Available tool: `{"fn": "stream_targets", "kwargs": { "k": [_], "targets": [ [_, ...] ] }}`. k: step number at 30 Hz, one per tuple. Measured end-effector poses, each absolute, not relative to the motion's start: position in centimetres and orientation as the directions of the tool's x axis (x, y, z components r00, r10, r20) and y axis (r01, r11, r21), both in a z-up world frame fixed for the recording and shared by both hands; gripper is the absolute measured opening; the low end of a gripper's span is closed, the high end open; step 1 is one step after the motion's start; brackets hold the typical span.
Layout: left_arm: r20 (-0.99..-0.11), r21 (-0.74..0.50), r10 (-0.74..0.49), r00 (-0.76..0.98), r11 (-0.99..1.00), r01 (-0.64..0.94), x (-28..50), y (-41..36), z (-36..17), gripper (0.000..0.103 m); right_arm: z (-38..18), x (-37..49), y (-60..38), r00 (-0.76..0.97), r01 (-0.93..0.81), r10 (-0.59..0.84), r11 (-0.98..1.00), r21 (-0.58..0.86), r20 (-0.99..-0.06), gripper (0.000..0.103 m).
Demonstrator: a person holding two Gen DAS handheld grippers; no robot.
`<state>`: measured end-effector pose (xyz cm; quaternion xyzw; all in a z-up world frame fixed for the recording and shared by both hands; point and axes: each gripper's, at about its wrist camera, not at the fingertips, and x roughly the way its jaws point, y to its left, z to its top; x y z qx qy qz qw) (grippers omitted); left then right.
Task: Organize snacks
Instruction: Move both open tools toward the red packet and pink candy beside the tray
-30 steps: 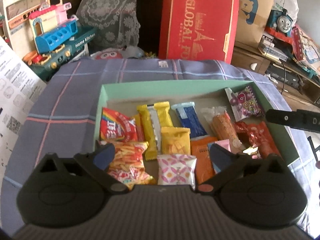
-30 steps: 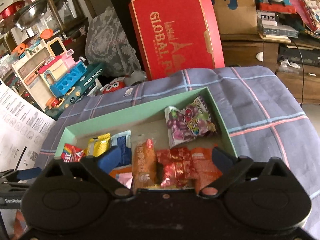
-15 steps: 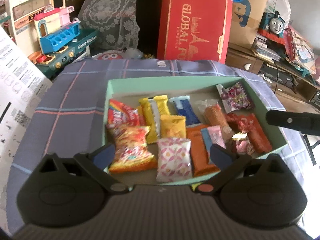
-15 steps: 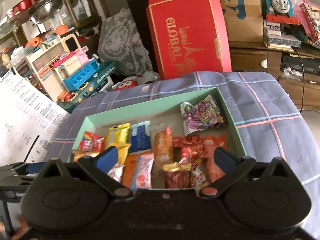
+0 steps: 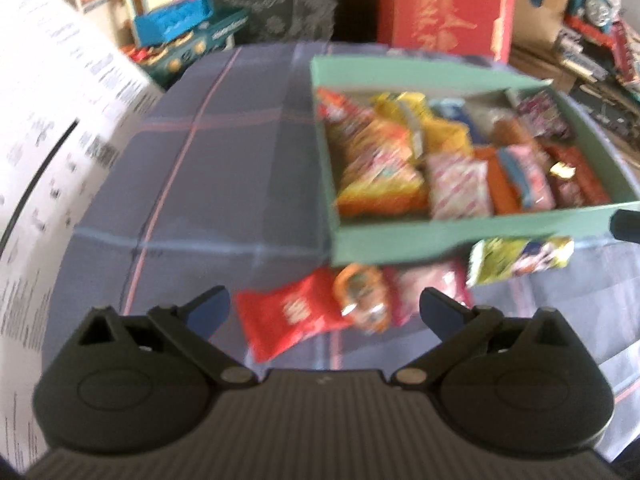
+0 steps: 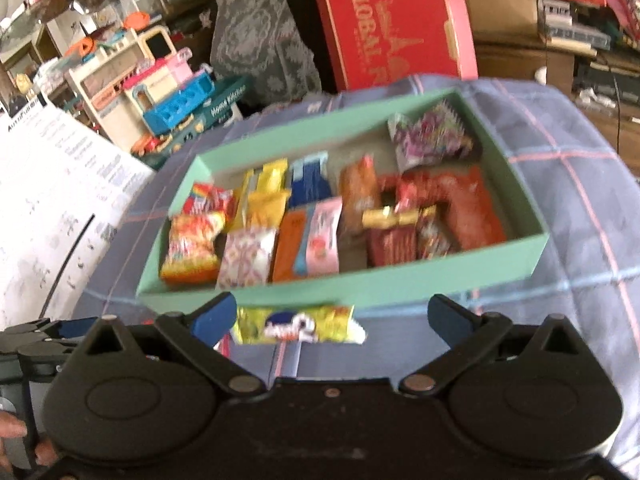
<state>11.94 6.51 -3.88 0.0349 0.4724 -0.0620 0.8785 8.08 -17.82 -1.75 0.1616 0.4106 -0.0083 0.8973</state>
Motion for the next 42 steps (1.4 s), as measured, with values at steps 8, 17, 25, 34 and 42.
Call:
{"fn": "stream_targets", "kwargs": {
  "k": [8, 17, 25, 34, 42],
  "targets": [
    [-0.842, 0.025, -0.064, 0.535, 0.987, 0.159, 12.3, 7.5, -5.9, 0.103, -4.6, 8.5, -15.1, 0.6, 0.12, 0.188, 0.94, 0.32, -0.777, 0.098],
    [-0.841, 0.004, -0.122, 0.527, 0.973, 0.231, 13.7, 7.0, -7.0, 0.101, -5.6, 11.1, -10.5, 0.537, 0.051, 0.29, 0.926, 0.373, -0.792, 0.065],
    [-0.848, -0.022, -0.143, 0.511, 0.972, 0.235, 12.7, 9.8, -8.1, 0.099, -6.7, 13.4, -8.1, 0.494, 0.053, 0.307, 0.923, 0.381, -0.814, 0.063],
    [-0.844, -0.054, -0.161, 0.512, 0.974, 0.218, 13.1, 12.1, -7.8, 0.099, -7.4, 14.8, -5.6, 0.501, 0.049, 0.265, 0.942, 0.333, -0.824, 0.063],
    [-0.83, -0.076, -0.199, 0.522, 0.966, 0.248, 11.9, 11.1, -7.0, 0.099, -7.3, 14.7, -4.1, 0.496, -0.047, 0.217, 0.974, 0.223, -0.841, 0.04]
  ]
}}
